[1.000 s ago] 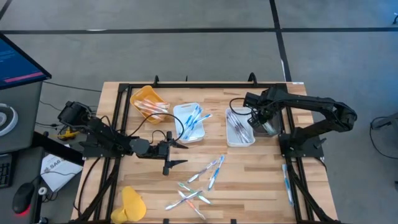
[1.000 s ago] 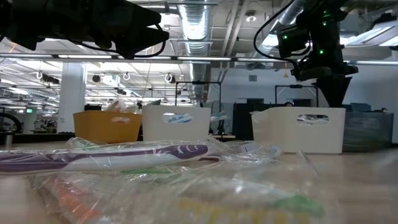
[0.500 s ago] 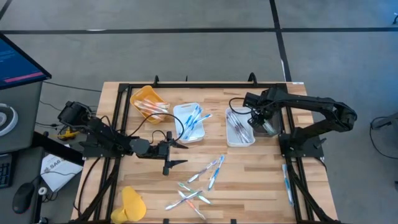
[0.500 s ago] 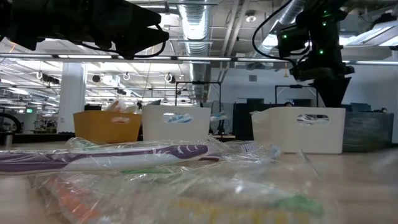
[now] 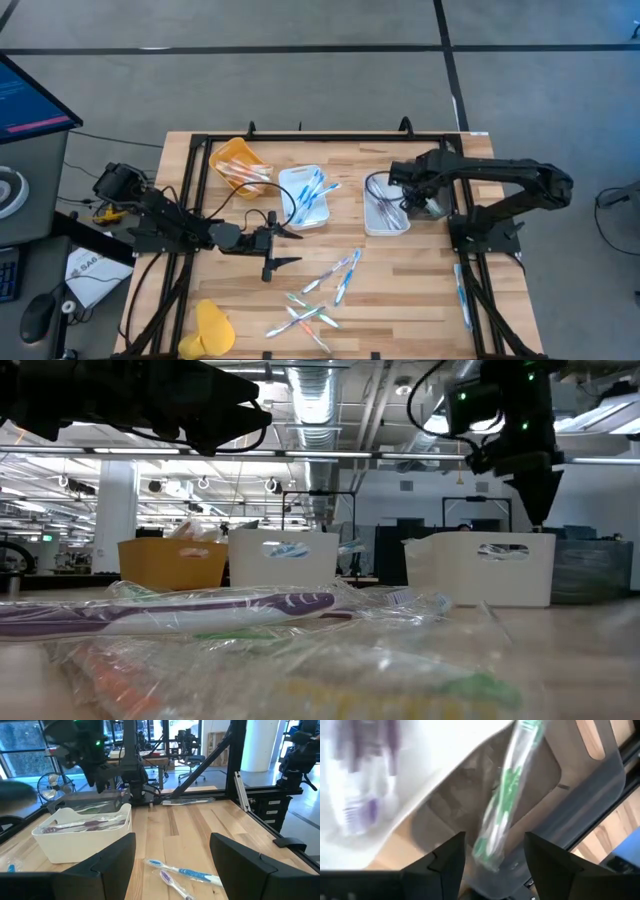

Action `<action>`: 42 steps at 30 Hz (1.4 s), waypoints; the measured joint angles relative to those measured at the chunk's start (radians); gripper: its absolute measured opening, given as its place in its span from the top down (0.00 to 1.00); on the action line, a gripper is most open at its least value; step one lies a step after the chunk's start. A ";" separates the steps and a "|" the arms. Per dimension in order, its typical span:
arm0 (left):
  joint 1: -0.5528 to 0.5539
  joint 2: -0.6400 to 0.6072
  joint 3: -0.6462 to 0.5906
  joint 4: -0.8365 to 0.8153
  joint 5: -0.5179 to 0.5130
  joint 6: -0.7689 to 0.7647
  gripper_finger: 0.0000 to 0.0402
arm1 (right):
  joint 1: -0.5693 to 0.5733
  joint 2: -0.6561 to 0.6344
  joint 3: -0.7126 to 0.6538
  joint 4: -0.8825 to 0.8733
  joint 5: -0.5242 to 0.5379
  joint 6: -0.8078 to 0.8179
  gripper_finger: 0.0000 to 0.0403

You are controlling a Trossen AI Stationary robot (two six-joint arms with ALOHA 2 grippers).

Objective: Pick & Place Toothbrushes
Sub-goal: Put the right blue toothbrush into the left white bin

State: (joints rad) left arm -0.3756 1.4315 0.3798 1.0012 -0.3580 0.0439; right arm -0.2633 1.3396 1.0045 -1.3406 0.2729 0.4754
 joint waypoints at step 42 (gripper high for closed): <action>0.003 0.000 0.000 -0.004 0.000 0.004 0.38 | 1.256 0.002 -0.018 0.083 -0.379 1.469 0.62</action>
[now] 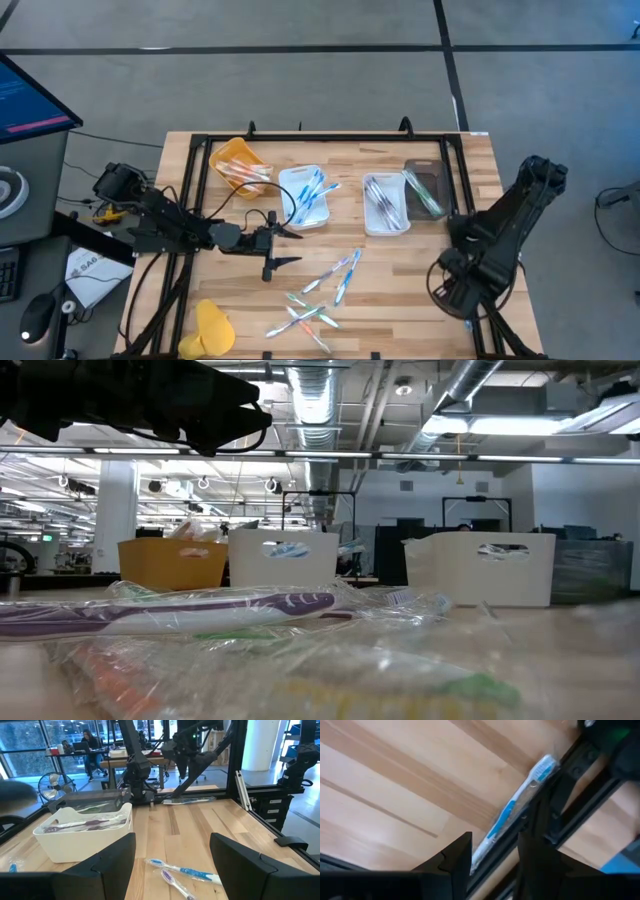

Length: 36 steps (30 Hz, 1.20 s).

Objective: Pick & Place Toothbrushes
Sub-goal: Put the right blue toothbrush into the left white bin

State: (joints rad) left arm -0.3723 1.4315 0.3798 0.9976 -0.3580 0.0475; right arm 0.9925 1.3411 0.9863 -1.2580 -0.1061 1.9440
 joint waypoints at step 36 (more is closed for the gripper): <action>0.013 0.000 0.000 -0.007 0.000 -0.003 0.38 | 0.028 0.000 -0.337 0.234 -0.047 0.205 0.61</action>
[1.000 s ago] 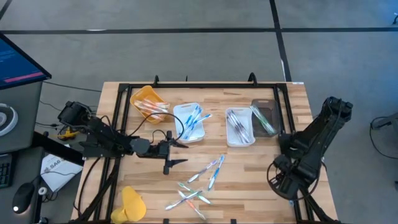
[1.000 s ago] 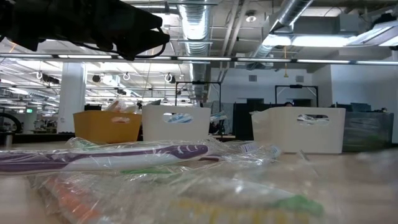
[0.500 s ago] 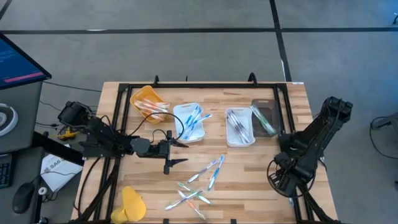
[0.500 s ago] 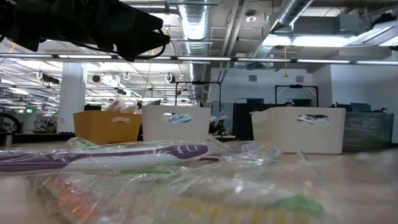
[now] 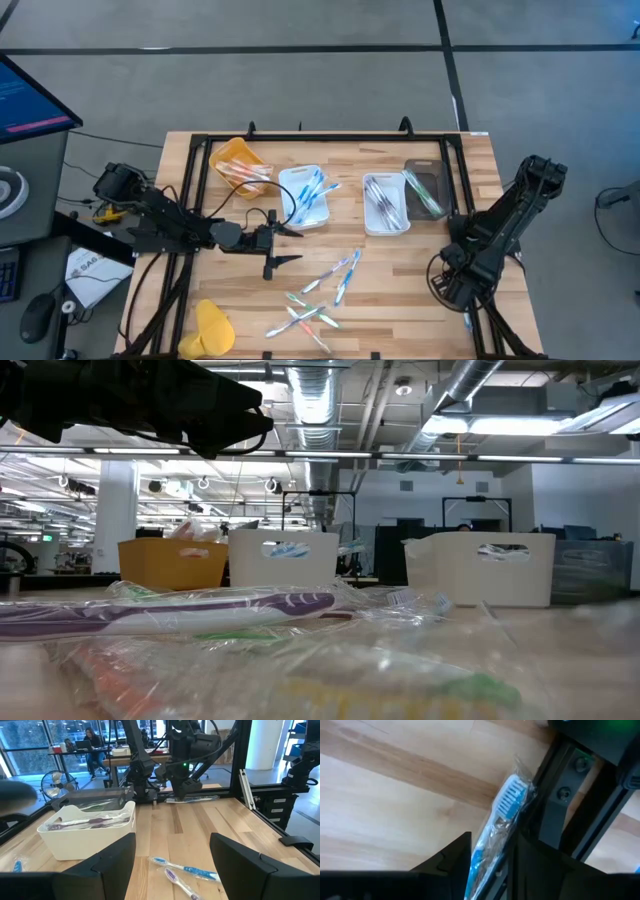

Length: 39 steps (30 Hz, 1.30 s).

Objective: Pick & Place Toothbrushes
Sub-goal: Put the right blue toothbrush into the left white bin

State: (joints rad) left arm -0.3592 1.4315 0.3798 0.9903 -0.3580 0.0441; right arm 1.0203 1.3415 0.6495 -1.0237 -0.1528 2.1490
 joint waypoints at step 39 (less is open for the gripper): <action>0.000 0.000 0.000 -0.008 0.000 -0.008 0.38 | -0.005 0.001 -0.086 0.180 0.128 0.022 0.65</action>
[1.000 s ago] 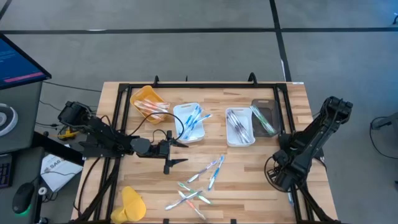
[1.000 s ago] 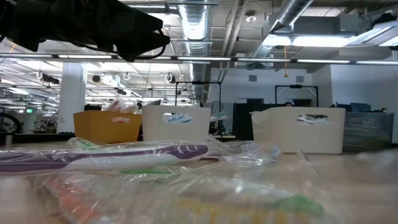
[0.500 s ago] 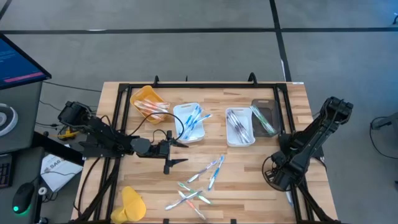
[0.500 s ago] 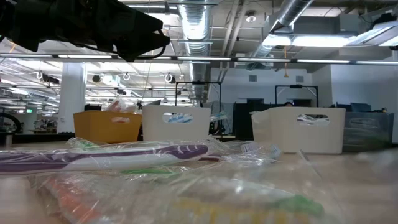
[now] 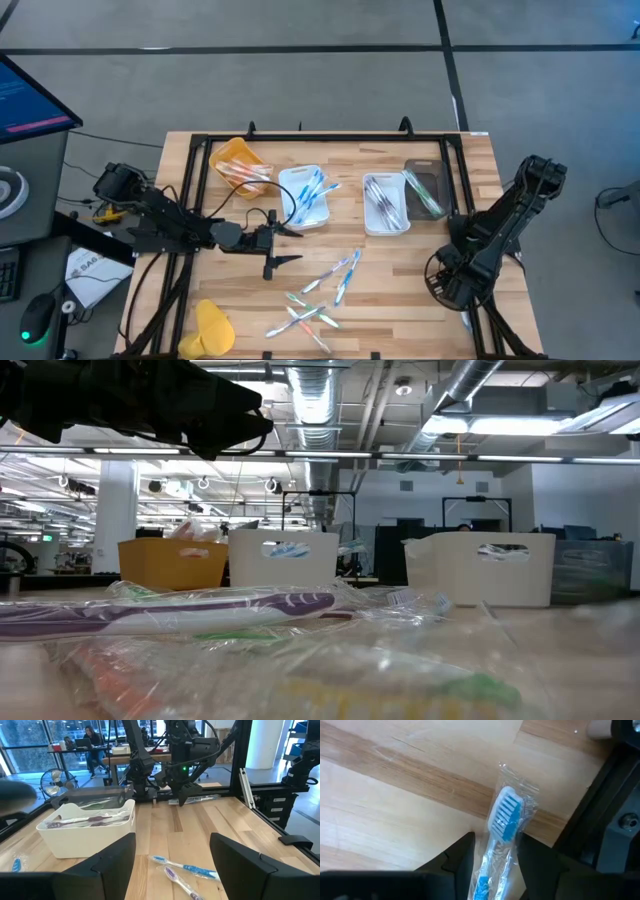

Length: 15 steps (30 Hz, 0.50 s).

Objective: Pick & Place Toothbrushes
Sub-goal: Put the right blue toothbrush into the left white bin

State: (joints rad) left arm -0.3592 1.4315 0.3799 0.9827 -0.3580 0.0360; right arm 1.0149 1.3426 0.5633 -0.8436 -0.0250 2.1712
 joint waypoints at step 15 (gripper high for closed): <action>0.000 0.000 0.000 0.008 0.000 0.000 0.38 | -0.001 -0.001 -0.003 0.011 0.009 -0.001 0.66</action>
State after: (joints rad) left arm -0.3592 1.4315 0.3801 0.9905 -0.3580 0.0362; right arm 1.0142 1.3419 0.5606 -0.8331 -0.0159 2.1701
